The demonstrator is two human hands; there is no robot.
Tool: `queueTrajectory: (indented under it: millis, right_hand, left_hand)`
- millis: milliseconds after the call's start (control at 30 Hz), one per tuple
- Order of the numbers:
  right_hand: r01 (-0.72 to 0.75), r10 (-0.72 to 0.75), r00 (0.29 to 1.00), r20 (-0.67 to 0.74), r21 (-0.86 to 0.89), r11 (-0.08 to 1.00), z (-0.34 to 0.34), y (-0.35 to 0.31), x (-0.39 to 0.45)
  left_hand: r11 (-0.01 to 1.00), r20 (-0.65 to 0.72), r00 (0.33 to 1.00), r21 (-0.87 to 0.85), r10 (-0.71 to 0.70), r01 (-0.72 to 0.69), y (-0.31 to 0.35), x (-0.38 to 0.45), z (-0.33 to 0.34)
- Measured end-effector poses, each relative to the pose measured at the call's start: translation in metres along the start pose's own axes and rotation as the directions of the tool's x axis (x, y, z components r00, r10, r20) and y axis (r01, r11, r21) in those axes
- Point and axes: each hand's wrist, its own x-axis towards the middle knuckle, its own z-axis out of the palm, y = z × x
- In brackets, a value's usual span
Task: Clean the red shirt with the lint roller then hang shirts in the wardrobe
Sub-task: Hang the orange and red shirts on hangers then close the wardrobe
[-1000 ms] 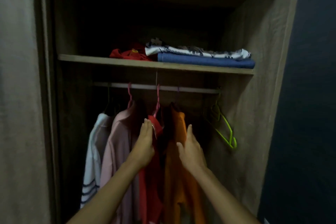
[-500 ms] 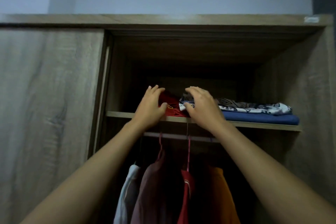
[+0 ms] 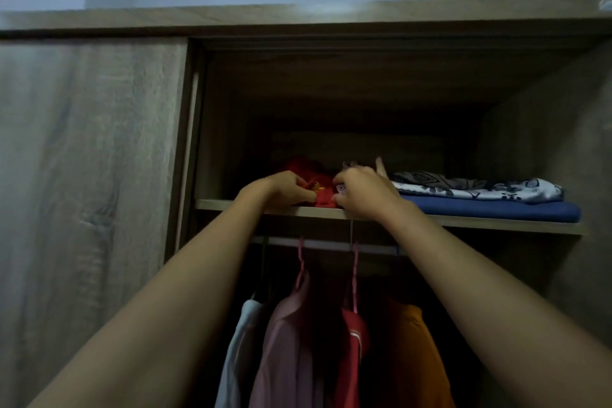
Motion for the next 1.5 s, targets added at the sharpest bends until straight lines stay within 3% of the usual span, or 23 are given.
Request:
queueTrajectory:
  millis: [133,233,333,433,533,633,733,833,900,1000,1133,1300,1500]
  right_hand:
    - [0.010,-0.015,0.999,-0.046,-0.108,0.994,-0.001,-0.002,0.000]
    - [0.125,-0.141,0.987,-0.072,-0.189,0.974,-0.005,-0.006,0.003]
    - [0.252,-0.253,0.967,-0.011,0.101,0.962,-0.013,-0.020,0.006]
    - [0.233,-0.300,0.953,0.049,0.517,0.824,-0.011,-0.041,0.005]
    - [0.204,-0.208,0.976,-0.068,0.624,0.755,0.008,-0.058,0.006]
    - [0.236,-0.118,0.969,-0.215,0.683,0.691,0.014,-0.057,0.003]
    - [0.241,-0.076,0.969,-0.235,0.835,0.494,0.004,-0.055,-0.008]
    - [0.140,0.053,0.987,-0.149,0.981,0.138,-0.002,-0.063,-0.021]
    - [0.068,0.097,0.993,-0.063,0.996,-0.057,-0.004,-0.067,-0.030]
    - [0.016,0.070,0.998,0.004,0.962,-0.273,-0.009,-0.069,-0.046]
    - [-0.046,-0.010,0.999,0.047,0.888,-0.457,-0.017,-0.069,-0.065]
    - [-0.173,-0.141,0.984,0.112,0.804,-0.568,-0.022,-0.074,-0.092]
    - [-0.302,-0.156,0.953,0.258,0.814,-0.496,-0.023,-0.074,-0.127]
  left_hand:
    - [0.978,-0.168,0.985,0.209,0.049,-0.013,-0.013,-0.010,-0.012]
    - [0.984,-0.221,0.971,0.168,0.094,-0.057,-0.025,-0.034,-0.025]
    - [0.987,-0.222,0.964,-0.029,0.148,-0.158,-0.037,-0.057,-0.036]
    - [0.945,-0.302,0.924,-0.153,0.233,-0.288,-0.035,-0.073,-0.040]
    - [0.930,-0.336,0.903,-0.155,0.268,-0.334,-0.032,-0.081,-0.043]
    - [0.843,-0.265,0.941,-0.437,0.213,-0.314,-0.033,-0.088,-0.045]
    - [0.848,-0.363,0.900,-0.374,0.239,-0.376,-0.033,-0.094,-0.048]
    - [0.872,-0.331,0.909,-0.330,0.251,-0.361,-0.031,-0.098,-0.047]
    - [0.876,-0.262,0.938,-0.366,0.226,-0.313,-0.025,-0.107,-0.044]
    - [0.872,-0.281,0.918,-0.326,0.280,-0.366,-0.014,-0.122,-0.038]
    - [0.843,-0.245,0.886,-0.289,0.394,-0.454,-0.009,-0.142,-0.029]
    - [0.828,-0.402,0.792,-0.131,0.459,-0.546,-0.010,-0.159,-0.018]
    - [0.800,-0.388,0.828,-0.287,0.405,-0.526,-0.016,-0.187,-0.005]
